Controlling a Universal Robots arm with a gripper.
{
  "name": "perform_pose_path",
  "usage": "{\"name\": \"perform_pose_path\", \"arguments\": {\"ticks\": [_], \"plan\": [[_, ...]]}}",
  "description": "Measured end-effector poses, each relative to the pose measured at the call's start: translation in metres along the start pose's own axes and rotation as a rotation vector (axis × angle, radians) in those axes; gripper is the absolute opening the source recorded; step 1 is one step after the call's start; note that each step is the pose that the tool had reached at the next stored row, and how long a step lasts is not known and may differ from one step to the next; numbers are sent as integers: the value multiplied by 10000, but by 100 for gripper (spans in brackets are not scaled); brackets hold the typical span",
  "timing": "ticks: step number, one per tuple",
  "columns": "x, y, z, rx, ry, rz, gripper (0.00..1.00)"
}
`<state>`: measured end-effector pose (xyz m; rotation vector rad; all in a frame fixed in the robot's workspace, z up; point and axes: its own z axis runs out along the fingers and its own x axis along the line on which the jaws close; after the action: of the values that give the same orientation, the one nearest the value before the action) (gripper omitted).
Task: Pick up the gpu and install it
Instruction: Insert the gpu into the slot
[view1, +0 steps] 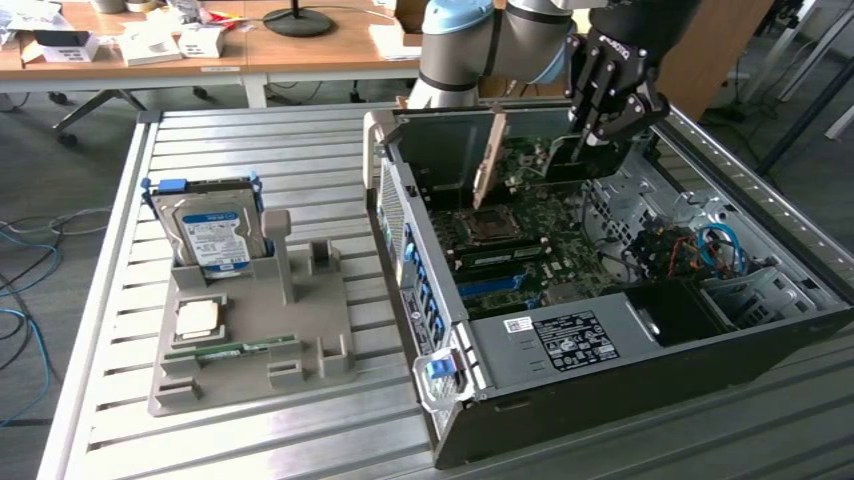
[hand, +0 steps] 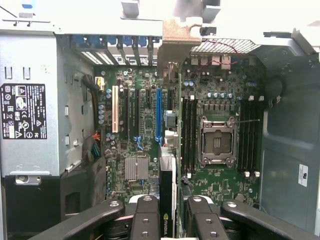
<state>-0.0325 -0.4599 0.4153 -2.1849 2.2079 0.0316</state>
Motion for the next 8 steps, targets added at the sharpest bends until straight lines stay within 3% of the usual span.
{"name": "perform_pose_path", "arguments": {"ticks": [8], "plan": [[1, 98, 6, 2, -2, 7, 26]]}}
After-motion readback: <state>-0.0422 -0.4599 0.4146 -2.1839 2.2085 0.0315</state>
